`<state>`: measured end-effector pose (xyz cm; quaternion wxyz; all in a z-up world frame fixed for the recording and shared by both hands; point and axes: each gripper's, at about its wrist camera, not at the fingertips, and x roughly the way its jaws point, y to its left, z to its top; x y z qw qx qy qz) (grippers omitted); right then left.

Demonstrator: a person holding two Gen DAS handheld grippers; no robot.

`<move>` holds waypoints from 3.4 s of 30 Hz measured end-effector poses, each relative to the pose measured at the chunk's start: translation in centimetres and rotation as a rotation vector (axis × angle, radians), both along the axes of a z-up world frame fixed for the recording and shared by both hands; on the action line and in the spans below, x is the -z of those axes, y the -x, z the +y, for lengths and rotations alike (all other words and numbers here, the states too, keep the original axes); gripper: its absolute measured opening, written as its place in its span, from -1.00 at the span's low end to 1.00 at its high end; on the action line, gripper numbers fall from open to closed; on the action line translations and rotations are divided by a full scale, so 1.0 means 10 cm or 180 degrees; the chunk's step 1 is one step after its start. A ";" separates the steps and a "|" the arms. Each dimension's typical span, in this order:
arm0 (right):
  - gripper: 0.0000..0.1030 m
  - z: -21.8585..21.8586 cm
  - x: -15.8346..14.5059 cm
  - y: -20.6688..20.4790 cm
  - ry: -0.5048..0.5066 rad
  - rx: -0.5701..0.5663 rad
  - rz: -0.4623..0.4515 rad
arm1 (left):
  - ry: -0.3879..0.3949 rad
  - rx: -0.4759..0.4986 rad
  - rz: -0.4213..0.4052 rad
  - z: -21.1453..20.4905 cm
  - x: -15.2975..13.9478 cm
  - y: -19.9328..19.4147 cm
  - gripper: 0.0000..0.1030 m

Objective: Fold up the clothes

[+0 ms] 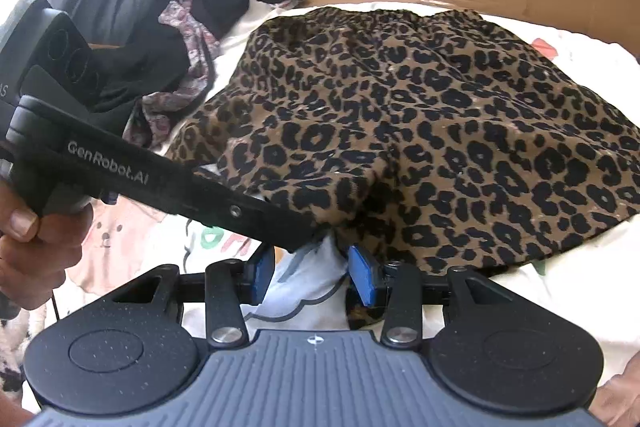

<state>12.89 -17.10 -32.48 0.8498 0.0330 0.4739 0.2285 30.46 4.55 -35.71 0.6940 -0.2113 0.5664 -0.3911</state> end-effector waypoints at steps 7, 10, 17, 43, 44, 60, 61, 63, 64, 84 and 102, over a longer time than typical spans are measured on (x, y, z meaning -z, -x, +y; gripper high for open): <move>-0.07 0.11 0.09 -0.08 -0.0067 0.0031 0.0106 | -0.0179 -0.0229 -0.0038 0.15 0.08 -0.17 -0.55; -0.07 0.18 0.13 -0.08 -0.0043 -0.0011 0.0155 | -0.0128 -0.0330 0.0022 0.23 0.15 -0.23 -0.57; -0.07 0.34 0.20 -0.10 -0.0091 0.0000 0.0335 | 0.0109 -0.0353 0.0183 0.24 0.24 -0.31 -0.79; -0.83 0.20 0.21 -0.29 0.0254 0.0271 0.0254 | -0.0450 -0.0407 -0.0594 0.55 -0.04 -0.14 -0.71; -0.83 0.18 0.20 -0.30 0.0256 0.0289 0.0253 | -0.0505 -0.0454 -0.0618 0.63 -0.05 -0.13 -0.71; -0.84 0.02 0.12 -0.34 0.0285 0.0378 0.0249 | -0.1412 -0.1517 -0.0407 1.54 0.14 -0.20 -0.29; -0.84 0.02 0.12 -0.34 0.0291 0.0373 0.0252 | -0.1428 -0.1529 -0.0430 1.56 0.15 -0.21 -0.24; -0.84 0.01 0.12 -0.34 0.0304 0.0360 0.0251 | -0.1460 -0.1553 -0.0476 1.58 0.16 -0.24 0.04; -0.84 0.01 0.12 -0.34 0.0310 0.0355 0.0251 | -0.1476 -0.1565 -0.0499 1.59 0.17 -0.26 0.06; -0.84 -0.03 0.16 -0.35 0.0383 0.0323 0.0284 | -0.1176 -0.2130 -0.0238 1.73 0.53 -0.30 -0.27; -0.84 -0.08 0.13 -0.38 0.0358 0.0288 0.0318 | -0.1319 -0.1935 -0.0373 1.80 0.10 -0.33 -0.92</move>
